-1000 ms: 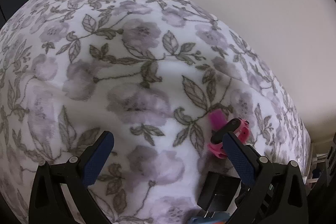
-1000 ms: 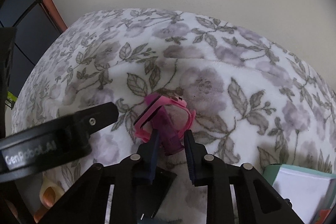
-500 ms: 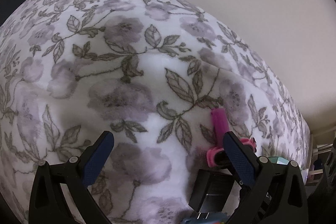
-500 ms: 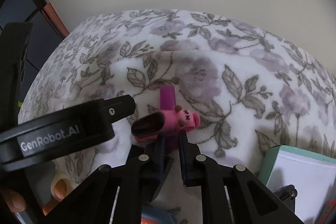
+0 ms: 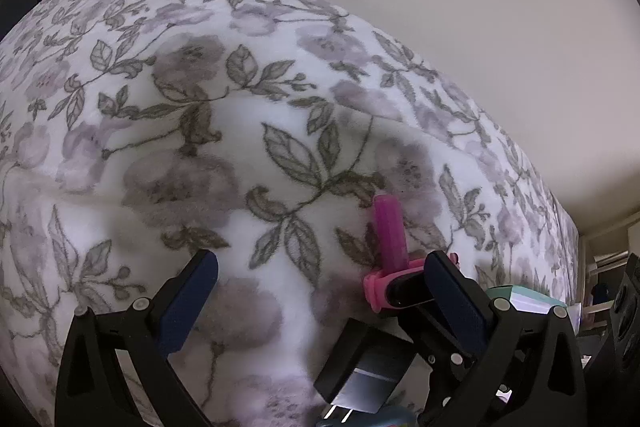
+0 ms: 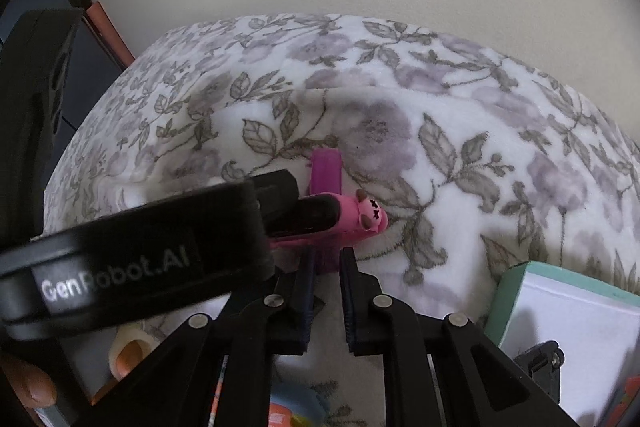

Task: Organize rigid objects
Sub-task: 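Lower the right tool onto the pink watch and close around it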

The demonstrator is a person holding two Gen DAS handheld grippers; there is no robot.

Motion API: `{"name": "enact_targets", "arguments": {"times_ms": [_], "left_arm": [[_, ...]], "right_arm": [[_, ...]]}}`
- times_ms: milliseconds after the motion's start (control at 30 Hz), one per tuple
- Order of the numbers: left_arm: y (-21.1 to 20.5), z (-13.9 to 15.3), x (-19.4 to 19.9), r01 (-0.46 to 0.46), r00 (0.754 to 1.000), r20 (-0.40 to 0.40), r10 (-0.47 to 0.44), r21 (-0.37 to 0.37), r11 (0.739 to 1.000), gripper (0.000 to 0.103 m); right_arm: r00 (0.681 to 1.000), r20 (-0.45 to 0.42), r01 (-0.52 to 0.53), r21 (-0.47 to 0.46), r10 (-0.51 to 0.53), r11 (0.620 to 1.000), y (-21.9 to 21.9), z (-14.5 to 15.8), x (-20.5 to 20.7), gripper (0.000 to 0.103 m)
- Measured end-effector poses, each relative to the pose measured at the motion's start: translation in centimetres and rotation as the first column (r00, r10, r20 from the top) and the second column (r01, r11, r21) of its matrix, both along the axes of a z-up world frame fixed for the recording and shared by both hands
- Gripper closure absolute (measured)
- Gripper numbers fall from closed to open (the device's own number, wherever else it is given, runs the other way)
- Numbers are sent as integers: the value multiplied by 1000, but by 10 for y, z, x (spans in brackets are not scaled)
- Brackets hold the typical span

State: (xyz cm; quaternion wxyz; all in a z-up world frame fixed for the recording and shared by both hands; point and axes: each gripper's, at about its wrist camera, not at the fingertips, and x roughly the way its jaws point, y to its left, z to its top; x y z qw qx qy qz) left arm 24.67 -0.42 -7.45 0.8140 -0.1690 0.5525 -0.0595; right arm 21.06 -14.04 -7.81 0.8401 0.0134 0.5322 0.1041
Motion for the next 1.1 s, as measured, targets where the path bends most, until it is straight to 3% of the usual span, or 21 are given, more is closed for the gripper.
{"name": "enact_targets", "arguments": {"times_ms": [133,433,600,700,933,1100], "left_arm": [[-9,5,-1,37,999,25,-38,45,998,0],[-25,0,0,116,993,-27,-116,-19,993,0],[-25,-2,0,119,990,-82,-118,6,993,0],[-21,-7,0,107,986,-124,-110,-29,994,0],[-13,0,-2,91,988,-129,-87,24,996,0],[-3,6,-1,35,994,-106,-30,47,998,0]], "right_arm": [[1000,1,18,7,-18,1000,-8,0,-4,90],[997,49,55,39,-57,998,-23,17,-17,90],[995,67,71,70,-76,995,-26,21,-18,89],[994,70,81,77,-87,994,-28,23,-18,89],[992,54,108,138,-116,985,-33,22,-15,89],[988,33,141,179,-149,974,-35,19,-11,73]]}}
